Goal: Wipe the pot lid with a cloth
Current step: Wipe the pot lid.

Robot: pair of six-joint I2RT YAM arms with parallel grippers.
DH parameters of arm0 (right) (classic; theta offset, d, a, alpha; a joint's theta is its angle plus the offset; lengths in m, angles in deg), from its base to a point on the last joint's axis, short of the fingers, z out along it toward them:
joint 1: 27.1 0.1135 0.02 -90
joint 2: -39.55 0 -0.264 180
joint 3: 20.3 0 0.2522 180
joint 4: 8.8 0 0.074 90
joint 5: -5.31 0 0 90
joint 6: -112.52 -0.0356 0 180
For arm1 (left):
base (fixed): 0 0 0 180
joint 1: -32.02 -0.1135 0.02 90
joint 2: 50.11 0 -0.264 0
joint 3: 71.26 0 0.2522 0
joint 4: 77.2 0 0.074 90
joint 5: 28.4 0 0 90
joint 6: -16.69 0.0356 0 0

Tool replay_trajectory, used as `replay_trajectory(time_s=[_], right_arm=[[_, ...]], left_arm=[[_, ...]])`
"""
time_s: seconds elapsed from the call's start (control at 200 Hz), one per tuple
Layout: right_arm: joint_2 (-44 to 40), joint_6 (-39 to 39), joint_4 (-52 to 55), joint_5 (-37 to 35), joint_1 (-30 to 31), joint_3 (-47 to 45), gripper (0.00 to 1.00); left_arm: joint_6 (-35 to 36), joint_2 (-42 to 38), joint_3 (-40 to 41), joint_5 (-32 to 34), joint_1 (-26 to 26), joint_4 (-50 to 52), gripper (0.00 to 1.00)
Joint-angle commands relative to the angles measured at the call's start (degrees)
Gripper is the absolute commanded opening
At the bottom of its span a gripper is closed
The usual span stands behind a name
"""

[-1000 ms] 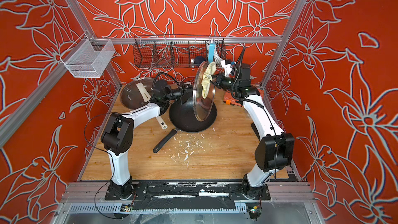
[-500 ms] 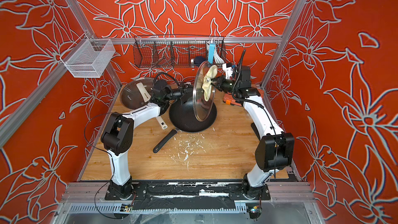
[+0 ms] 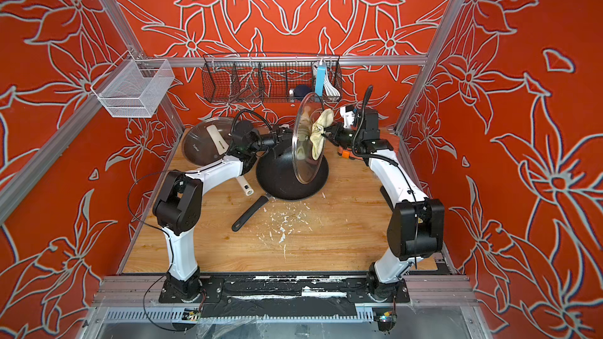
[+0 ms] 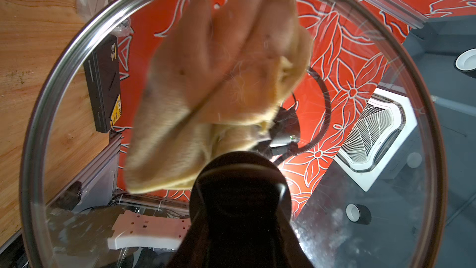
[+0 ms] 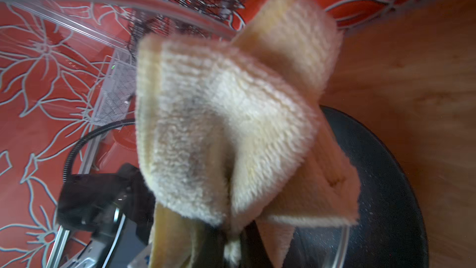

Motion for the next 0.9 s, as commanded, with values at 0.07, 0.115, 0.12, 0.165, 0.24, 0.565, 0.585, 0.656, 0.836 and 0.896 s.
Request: replay_trajectory(time_s=[0.07, 0.115, 0.12, 0.165, 0.24, 0.565, 0.585, 0.656, 0.836, 0.896], right_arm=[[-1.1, 0.7, -1.1, 0.9, -0.4, -1.3, 0.00], [-1.5, 0.5, -1.2, 1.8, -0.4, -0.3, 0.00], [-1.6, 0.6, -1.2, 1.9, -0.4, -0.2, 0.00], [-1.7, 0.2, -1.3, 3.5, -0.4, 1.5, 0.00], [-1.9, -1.2, -2.4, 6.6, -0.3, 4.5, 0.00], [-2.1, 0.6, -0.6, 7.2, 0.1, 6.9, 0.00], [-1.9, 0.9, -0.4, 6.8, 0.0, 6.2, 0.00], [-1.2, 1.1, 0.0, 5.0, -0.3, 3.7, 0.00], [-0.3, 5.0, 3.4, 0.6, -0.9, -1.8, 0.00], [-0.2, 5.9, 4.0, 0.1, -1.0, -3.1, 0.00]], left_arm=[[-0.6, -4.7, -3.5, -0.3, 0.5, -9.5, 0.00], [-0.6, -4.6, -3.5, -0.2, 0.5, -9.5, 0.00], [-0.6, -4.6, -3.5, -0.2, 0.5, -9.5, 0.00], [-0.6, -4.5, -3.5, -0.2, 0.5, -9.5, 0.00], [-0.6, -4.4, -3.5, -0.1, 0.6, -9.5, 0.00], [-0.5, -4.4, -3.7, -0.3, 0.7, -9.4, 0.00], [-0.5, -4.4, -3.7, -0.2, 0.7, -9.4, 0.00], [-0.4, -4.6, -3.7, -0.3, 0.8, -9.4, 0.00], [-0.5, -4.7, -3.8, -0.3, 0.8, -9.5, 0.00], [-0.6, -4.5, -3.9, -0.3, 0.8, -9.6, 0.00]])
